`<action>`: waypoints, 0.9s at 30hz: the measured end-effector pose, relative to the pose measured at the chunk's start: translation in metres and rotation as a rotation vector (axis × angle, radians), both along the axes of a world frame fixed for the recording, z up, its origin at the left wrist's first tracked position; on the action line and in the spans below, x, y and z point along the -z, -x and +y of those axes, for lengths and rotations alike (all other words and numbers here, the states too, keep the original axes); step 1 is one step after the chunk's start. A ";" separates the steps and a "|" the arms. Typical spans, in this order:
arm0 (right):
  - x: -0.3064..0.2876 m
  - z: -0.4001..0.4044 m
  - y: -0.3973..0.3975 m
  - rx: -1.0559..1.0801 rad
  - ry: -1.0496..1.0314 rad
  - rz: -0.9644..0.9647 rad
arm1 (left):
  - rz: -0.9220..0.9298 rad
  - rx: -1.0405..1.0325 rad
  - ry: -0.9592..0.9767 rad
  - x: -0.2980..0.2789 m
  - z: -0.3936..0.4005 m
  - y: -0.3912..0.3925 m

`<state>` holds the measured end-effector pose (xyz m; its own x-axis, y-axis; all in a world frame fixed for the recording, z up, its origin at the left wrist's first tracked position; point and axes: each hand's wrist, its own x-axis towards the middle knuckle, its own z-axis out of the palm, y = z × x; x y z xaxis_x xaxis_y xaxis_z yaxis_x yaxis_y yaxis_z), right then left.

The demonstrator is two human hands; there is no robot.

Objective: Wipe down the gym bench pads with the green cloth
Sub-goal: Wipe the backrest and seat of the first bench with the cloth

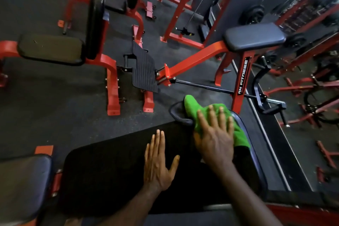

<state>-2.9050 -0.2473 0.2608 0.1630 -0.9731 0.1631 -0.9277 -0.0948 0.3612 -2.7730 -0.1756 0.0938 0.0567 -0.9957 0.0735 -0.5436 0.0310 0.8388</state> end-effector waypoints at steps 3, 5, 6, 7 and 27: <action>0.027 0.022 -0.009 -0.282 -0.196 0.068 | 0.025 -0.041 0.008 0.004 0.000 0.001; 0.017 0.019 0.001 -0.373 -0.266 0.108 | 0.040 -0.051 0.009 0.007 0.000 0.003; 0.010 0.012 0.007 -0.363 -0.244 0.097 | 0.037 -0.058 0.021 0.008 0.001 0.004; 0.002 0.003 0.011 -0.308 -0.184 0.061 | 0.030 -0.061 0.031 0.007 0.001 0.004; 0.054 -0.012 -0.054 -0.264 -0.274 0.046 | 0.090 -0.384 -0.189 0.062 0.021 -0.050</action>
<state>-2.8512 -0.2592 0.2070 0.4147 -0.9032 -0.1103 -0.8419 -0.4269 0.3302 -2.7226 -0.1543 0.0315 0.4235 -0.8966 -0.1296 -0.4105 -0.3175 0.8548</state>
